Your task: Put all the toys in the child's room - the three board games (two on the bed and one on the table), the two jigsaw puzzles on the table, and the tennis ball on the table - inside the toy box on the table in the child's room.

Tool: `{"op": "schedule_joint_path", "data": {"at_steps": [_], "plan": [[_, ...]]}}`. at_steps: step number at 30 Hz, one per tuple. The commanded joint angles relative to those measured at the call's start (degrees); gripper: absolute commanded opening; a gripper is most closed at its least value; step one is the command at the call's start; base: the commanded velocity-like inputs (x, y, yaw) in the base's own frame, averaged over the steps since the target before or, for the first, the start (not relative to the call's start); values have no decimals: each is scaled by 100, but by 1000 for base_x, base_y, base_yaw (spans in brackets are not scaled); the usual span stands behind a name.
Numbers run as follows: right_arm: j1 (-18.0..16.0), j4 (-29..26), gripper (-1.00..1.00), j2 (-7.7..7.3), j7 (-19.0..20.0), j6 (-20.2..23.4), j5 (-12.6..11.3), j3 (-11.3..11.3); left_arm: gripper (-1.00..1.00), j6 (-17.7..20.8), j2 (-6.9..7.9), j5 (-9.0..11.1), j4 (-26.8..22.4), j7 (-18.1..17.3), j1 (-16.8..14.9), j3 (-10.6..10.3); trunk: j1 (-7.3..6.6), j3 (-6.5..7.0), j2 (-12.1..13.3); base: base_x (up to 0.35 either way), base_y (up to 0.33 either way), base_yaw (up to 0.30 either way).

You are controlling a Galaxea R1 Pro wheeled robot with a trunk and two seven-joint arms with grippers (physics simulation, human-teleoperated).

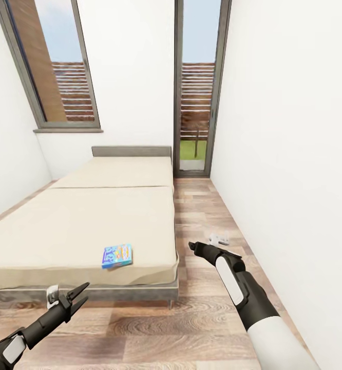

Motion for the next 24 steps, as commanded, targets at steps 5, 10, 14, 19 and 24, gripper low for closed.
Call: {"op": "schedule_joint_path", "data": {"at_steps": [5,10,14,19,24], "plan": [[-3,-7,100,5,-55,21,-62,9,100,62,-2,49,3,-9,-3,-14,109,-96,-204,0,0,0],[-3,11,100,1,-35,4,-66,-35,100,37,45,51,-1,-80,6,-2,153,-132,-285,0,0,0],[-3,12,100,35,-52,4,-66,-35,100,37,5,51,-4,-86,6,-1,153,-132,-285,0,0,0],[-3,12,100,-12,-61,-2,-66,-35,100,37,-1,51,-6,-40,6,-11,153,-132,-285,0,0,0],[-3,12,100,-33,-63,-2,-66,-35,100,37,-2,51,-6,-29,6,-14,153,-132,-285,0,0,0]]}}
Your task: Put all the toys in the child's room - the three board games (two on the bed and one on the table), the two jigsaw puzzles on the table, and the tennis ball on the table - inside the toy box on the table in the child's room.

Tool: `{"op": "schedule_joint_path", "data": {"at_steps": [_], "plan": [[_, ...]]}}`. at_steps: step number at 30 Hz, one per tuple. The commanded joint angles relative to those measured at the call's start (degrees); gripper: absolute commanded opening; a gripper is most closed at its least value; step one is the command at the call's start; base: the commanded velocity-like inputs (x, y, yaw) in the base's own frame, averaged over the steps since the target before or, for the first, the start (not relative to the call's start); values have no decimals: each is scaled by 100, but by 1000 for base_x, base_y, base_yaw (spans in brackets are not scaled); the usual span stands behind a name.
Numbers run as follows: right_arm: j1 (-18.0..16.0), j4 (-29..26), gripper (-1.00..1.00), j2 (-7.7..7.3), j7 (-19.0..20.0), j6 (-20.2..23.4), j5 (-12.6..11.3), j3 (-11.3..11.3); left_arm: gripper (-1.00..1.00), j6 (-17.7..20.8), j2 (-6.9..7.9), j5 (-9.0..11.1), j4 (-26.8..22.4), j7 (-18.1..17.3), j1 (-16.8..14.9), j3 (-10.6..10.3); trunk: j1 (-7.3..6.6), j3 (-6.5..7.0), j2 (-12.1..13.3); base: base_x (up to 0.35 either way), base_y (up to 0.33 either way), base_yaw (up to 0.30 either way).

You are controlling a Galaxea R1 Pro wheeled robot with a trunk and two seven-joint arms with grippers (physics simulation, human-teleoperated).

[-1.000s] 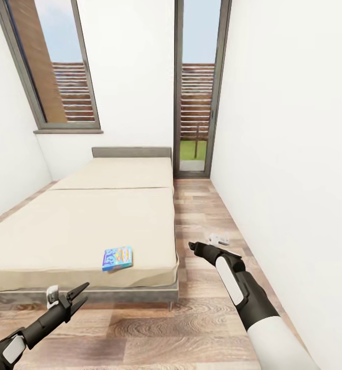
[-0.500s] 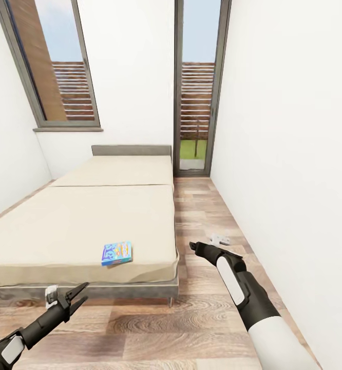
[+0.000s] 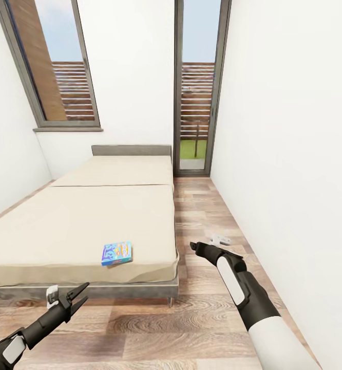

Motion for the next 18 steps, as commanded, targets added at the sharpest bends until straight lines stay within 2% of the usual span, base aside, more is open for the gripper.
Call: {"op": "schedule_joint_path", "data": {"at_steps": [1,11,18], "plan": [[-3,-8,100,-1,-55,13,-60,9,100,57,2,42,3,-10,-2,-16,-1,-6,-2,0,0,0],[-3,-8,100,-2,-55,12,-60,9,100,57,5,42,3,-9,-2,-16,-1,-6,-2,6,0,0],[-3,-8,100,-3,-55,14,-60,9,100,57,0,42,0,-21,-2,-16,-1,-6,-2,157,-45,0]]}}
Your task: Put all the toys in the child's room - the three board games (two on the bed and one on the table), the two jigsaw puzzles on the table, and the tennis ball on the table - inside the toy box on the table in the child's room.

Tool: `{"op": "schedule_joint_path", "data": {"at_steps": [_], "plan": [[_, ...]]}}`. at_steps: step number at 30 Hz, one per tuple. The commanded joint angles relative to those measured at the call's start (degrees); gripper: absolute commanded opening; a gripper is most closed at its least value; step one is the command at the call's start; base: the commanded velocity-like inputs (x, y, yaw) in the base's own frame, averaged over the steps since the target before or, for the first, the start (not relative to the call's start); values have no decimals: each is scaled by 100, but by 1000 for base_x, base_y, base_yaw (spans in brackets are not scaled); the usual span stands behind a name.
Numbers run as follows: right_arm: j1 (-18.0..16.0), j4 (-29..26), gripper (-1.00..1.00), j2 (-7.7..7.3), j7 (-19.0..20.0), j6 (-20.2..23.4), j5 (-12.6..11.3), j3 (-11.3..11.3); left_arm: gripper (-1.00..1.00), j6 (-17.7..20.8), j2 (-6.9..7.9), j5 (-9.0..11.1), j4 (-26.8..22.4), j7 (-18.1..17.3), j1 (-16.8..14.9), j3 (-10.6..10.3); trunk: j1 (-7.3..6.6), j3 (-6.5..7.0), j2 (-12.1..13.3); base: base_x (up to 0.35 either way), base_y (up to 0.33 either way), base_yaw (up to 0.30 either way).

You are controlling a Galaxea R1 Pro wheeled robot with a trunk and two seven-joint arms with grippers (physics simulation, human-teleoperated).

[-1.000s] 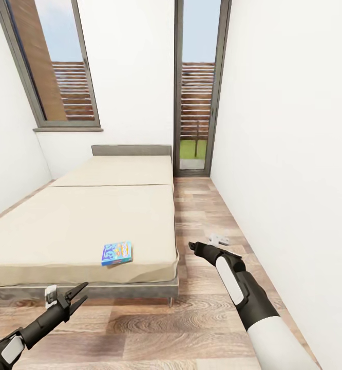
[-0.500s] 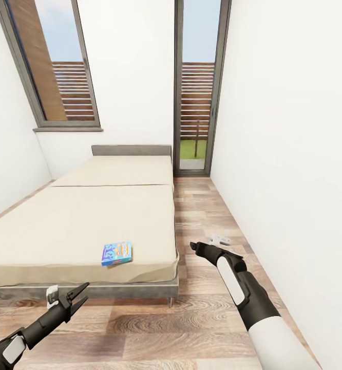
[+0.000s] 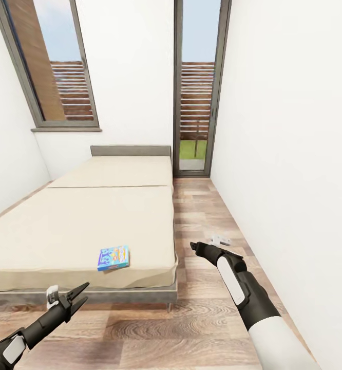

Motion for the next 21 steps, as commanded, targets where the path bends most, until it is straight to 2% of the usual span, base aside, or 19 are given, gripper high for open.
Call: {"op": "schedule_joint_path", "data": {"at_steps": [1,21], "plan": [[-3,-7,100,-2,-55,14,-60,9,100,58,2,41,1,-12,-2,-16,0,-6,-2,84,-37,0],[-3,-7,100,0,-55,9,-60,9,100,63,1,59,3,-22,-2,-7,0,-6,-2,11,-5,0]]}}
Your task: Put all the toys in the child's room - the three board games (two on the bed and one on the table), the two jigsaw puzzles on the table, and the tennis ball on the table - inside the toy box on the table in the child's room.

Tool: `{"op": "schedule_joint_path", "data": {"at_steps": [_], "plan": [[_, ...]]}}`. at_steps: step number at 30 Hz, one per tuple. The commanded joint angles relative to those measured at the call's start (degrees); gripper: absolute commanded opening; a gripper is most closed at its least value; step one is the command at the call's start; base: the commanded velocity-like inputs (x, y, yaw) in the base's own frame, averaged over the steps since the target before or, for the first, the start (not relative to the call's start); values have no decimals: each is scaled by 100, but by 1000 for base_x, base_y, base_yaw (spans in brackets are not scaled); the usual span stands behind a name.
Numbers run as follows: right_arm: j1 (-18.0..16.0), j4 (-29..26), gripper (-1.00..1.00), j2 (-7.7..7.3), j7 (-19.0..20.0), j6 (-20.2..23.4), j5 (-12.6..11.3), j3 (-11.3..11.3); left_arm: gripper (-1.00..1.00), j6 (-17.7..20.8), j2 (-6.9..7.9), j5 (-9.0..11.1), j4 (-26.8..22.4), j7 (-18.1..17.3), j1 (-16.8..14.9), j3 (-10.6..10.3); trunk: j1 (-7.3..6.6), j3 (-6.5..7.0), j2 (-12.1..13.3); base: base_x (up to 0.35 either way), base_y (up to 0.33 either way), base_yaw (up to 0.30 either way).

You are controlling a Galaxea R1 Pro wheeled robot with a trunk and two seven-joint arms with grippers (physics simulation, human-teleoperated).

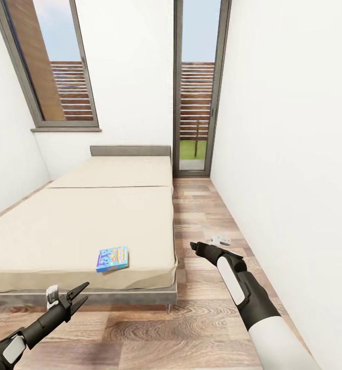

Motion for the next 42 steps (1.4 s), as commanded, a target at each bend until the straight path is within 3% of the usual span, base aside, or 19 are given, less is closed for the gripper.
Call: {"op": "schedule_joint_path", "data": {"at_steps": [1,20,23,39,42], "plan": [[-3,-8,100,-2,-55,13,-60,9,100,58,2,42,3,-9,-2,-16,-1,-6,-2,0,0,0],[-3,-8,100,-1,-55,17,-60,9,100,60,17,42,3,-18,-2,-14,-1,-6,-2,0,0,0],[-3,-8,100,-4,-55,20,-60,9,100,61,14,42,4,-18,-2,-14,-67,48,118,0,0,0],[-3,-8,100,1,-55,15,-60,9,100,61,19,42,5,-18,-2,-9,-67,48,118,0,0,0],[-3,-8,100,-1,-55,19,-60,9,100,61,20,42,5,-18,-2,-8,-133,102,238,0,0,0]]}}
